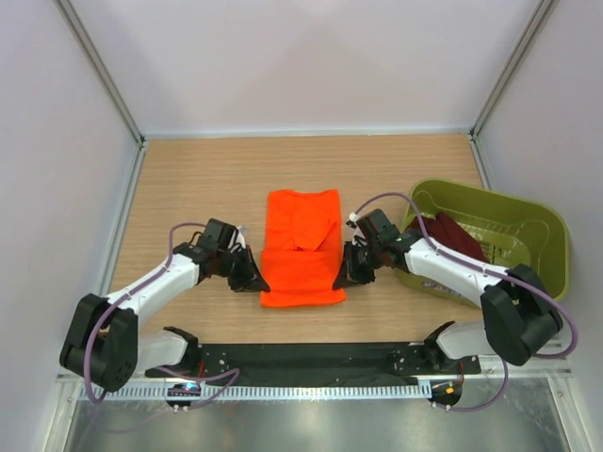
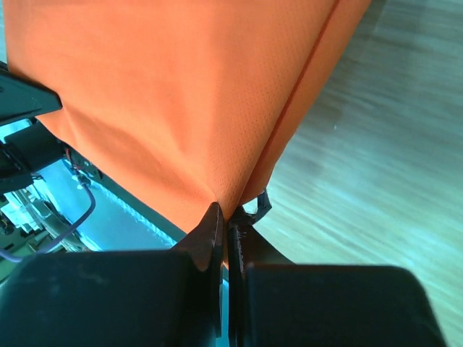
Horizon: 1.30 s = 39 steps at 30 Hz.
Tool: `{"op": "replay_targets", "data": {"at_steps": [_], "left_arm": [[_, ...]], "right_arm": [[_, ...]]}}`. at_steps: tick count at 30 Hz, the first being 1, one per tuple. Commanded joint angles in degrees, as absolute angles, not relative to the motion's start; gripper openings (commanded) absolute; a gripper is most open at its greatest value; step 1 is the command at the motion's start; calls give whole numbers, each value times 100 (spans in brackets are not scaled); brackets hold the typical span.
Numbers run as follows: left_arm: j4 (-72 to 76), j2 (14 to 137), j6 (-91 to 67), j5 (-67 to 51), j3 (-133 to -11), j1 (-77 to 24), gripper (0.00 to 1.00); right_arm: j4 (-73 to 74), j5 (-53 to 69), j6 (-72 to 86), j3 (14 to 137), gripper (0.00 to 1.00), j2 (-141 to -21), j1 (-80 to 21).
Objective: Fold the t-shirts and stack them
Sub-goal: Fold the tshirt
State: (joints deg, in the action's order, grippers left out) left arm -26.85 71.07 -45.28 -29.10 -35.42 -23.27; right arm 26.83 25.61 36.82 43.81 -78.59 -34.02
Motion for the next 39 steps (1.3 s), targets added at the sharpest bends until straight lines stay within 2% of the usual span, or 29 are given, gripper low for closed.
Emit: {"op": "replay_targets", "data": {"at_steps": [1,8,12,25,39], "left_arm": [[-3400,6768,-4799,-2760,-3945,-2338,0],[-4033,7724,-4544,-2707,-5755,-2312,0],[-4350,8689,-4597,-3032,-6791,-2171,0],[-4395,10695,-4368,-3691,-8726,-1442,0],[-4315,11892,-4377,-4104,-10186,-1248,1]], "right_arm": [[3111,2488,3841,4631,1,-7471,-3393],[3761,2478,3639,6131,1,-7997,-2998],[4560,2838,3419,7179,1,-8988,-2480],[4534,3507,3516,9270,1,-11134,-1881],[4421,4131,4324,10696,2,-12252,-1433]]}}
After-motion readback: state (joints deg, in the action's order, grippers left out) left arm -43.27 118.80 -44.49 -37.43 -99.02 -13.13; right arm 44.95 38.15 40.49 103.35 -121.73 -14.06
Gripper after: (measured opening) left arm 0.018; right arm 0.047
